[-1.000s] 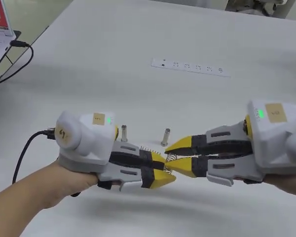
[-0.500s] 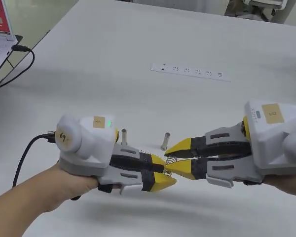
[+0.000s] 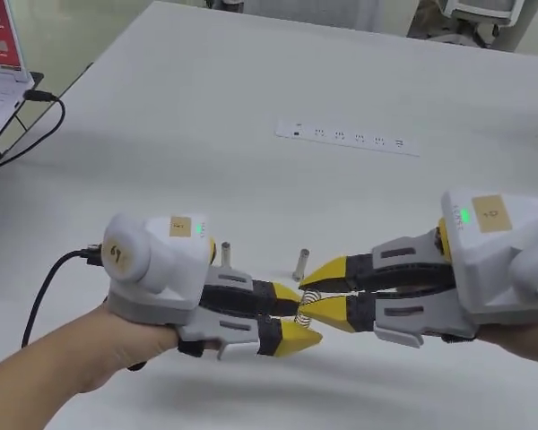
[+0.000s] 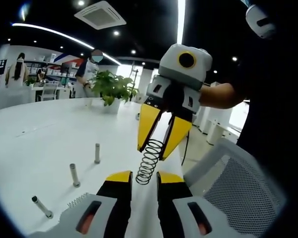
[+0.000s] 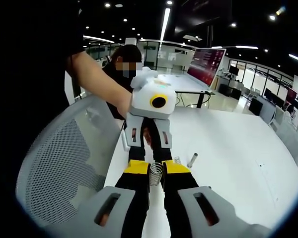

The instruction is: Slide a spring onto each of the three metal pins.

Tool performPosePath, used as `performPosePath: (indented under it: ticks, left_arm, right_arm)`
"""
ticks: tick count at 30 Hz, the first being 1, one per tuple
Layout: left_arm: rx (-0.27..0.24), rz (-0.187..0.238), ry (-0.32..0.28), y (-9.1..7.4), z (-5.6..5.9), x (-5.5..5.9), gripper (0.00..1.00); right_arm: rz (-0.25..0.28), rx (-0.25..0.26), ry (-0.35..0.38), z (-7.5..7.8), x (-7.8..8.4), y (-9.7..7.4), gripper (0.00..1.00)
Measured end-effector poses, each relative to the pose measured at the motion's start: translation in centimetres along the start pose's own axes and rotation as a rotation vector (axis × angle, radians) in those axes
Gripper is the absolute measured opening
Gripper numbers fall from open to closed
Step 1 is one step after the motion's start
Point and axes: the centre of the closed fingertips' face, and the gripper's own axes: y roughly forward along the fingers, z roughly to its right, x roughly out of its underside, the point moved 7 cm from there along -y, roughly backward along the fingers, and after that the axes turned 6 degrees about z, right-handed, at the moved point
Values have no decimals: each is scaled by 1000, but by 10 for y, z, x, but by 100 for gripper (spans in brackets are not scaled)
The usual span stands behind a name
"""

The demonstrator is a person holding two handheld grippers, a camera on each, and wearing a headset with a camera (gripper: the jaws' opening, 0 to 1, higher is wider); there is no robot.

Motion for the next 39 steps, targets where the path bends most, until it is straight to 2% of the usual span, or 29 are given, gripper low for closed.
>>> performPosePath:
  ticks: [15, 26, 35, 39]
  left_arm:
    - [-75, -36, 19, -18, -6, 4, 37]
    - [-127, -42, 4, -37, -10, 9, 48]
    - [-155, -38, -5, -45, -11, 10, 59]
    - [-179, -52, 8, -51, -13, 12, 63]
  right_arm:
    - [-7, 34, -3, 3, 2, -5, 7]
    - [-27, 80, 6, 10, 10, -13, 7]
    - [-41, 138, 17, 19, 18, -26, 7]
    - [-53, 167, 26, 23, 24, -33, 7]
